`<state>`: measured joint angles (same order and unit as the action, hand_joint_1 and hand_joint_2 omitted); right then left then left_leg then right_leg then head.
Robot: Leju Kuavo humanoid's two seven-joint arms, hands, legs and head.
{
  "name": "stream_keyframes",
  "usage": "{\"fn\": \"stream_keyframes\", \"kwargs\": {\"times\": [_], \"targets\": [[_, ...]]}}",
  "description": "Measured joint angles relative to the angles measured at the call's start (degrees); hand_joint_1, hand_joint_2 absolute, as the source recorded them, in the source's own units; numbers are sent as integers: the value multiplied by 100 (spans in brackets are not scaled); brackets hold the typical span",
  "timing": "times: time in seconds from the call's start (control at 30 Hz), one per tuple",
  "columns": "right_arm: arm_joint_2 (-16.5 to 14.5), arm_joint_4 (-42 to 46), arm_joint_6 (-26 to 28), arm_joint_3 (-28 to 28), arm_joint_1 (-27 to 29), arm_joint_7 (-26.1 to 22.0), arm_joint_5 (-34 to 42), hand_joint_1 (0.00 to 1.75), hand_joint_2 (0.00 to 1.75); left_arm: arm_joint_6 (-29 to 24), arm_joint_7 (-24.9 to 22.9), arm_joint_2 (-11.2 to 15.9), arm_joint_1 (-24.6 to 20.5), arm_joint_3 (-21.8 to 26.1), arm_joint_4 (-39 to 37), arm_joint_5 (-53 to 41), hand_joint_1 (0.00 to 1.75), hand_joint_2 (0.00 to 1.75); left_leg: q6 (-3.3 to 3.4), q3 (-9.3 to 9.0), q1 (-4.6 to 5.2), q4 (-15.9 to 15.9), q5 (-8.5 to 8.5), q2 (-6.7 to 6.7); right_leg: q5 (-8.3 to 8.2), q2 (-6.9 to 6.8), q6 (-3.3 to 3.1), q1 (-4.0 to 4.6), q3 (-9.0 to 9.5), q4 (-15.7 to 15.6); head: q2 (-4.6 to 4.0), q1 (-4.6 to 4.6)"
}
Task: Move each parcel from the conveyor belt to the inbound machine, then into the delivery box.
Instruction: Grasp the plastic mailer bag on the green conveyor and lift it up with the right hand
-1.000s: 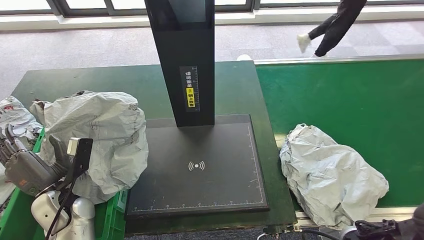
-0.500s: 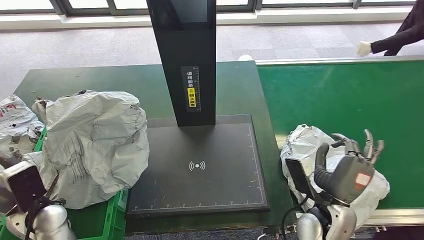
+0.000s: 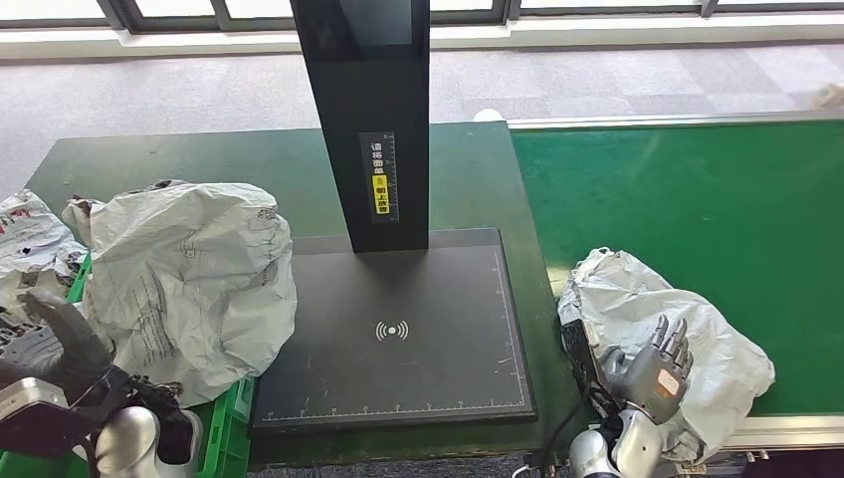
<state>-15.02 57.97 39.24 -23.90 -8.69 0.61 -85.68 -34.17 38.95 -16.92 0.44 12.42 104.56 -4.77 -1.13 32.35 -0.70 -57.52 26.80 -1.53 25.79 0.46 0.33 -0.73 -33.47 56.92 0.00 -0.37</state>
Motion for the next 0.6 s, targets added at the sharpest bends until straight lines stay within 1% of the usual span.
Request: {"fn": "stream_keyframes", "kwargs": {"times": [0.1, 0.17, 0.37, 0.43, 0.47, 0.6], "targets": [[71, -303, -211, -166, -64, 337, -16, 0, 175, 608, 0, 1, 1, -143, 32, 254, 0, 175, 0, 0, 0, 0, 0, 0, 0, 0, 0, 0, 0, 0, 0, 0], [116, -458, -310, -274, -78, 454, -13, 0, 175, 879, 0, 2, -4, -201, 33, 366, 0, 175, 0, 1, 0, 0, 1, 2, 0, 0, 0, -1, -1, 0, 0, 0], [190, -705, -352, -448, -117, 492, -9, 0, 175, 975, 0, 2, -10, -264, 33, 406, 0, 175, 1, 0, 0, 0, 2, 9, 0, 7, 0, 0, -3, 0, 0, 0], [204, -753, -404, -487, -132, 549, -10, 0, 175, 1097, 0, 2, -12, -282, 31, 452, 0, 175, 1, 0, 0, 0, 2, 9, 0, 8, 0, 0, -3, 0, 0, 0], [214, -783, -464, -512, -142, 613, -13, 0, 175, 1253, 0, 2, -13, -294, 26, 516, 0, 175, 1, 0, 0, 0, 2, 9, 0, 8, 0, 0, -3, 0, 0, 0], [300, -1007, -810, -663, -196, 952, -57, 0, 175, 2218, 0, 4, -24, -381, -28, 911, 0, 175, 2, -2, 0, 0, 2, 10, 0, 8, 1, -1, -1, -1, 0, 0]]}}
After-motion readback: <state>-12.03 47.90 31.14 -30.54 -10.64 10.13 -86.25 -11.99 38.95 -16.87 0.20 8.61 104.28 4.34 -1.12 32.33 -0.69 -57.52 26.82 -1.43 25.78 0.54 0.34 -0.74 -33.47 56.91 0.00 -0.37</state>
